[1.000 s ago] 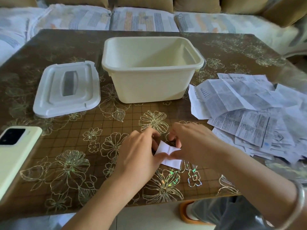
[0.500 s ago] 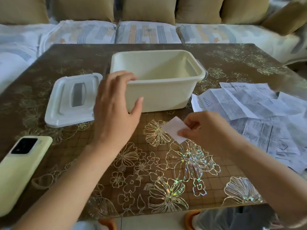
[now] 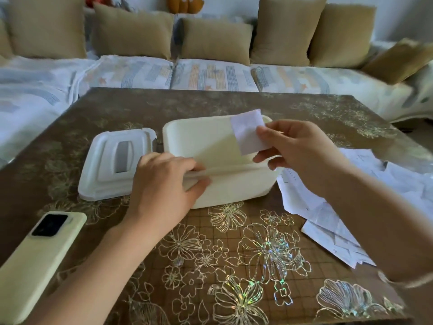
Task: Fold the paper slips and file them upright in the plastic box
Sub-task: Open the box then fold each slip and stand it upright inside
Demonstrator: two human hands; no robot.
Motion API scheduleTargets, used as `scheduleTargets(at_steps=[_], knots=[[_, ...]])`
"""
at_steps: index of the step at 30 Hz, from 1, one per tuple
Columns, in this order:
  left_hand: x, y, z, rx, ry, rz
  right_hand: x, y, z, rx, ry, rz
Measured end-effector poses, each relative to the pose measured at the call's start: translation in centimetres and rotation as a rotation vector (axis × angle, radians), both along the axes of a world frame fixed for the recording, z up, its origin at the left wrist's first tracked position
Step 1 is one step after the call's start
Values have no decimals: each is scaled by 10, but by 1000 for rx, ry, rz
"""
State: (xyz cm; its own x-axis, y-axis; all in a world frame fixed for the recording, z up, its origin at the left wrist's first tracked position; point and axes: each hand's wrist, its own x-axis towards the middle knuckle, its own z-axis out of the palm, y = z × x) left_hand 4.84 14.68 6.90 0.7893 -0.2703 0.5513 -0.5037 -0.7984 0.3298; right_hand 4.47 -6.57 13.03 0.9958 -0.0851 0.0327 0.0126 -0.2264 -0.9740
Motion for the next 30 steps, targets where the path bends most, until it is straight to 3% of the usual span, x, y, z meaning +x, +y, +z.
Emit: scheduleTargets(at_steps=[6, 12, 22, 30], knots=[[23, 17, 10, -350, 46, 119, 53, 28, -10, -28, 239, 37], [66, 18, -1, -686, 386, 241, 101, 55, -20, -363, 576, 219], [66, 11, -8, -499, 309, 185, 139, 82, -78, -752, 913, 570], [68, 11, -7, -547, 427, 182, 143, 88, -88, -901, 827, 663]])
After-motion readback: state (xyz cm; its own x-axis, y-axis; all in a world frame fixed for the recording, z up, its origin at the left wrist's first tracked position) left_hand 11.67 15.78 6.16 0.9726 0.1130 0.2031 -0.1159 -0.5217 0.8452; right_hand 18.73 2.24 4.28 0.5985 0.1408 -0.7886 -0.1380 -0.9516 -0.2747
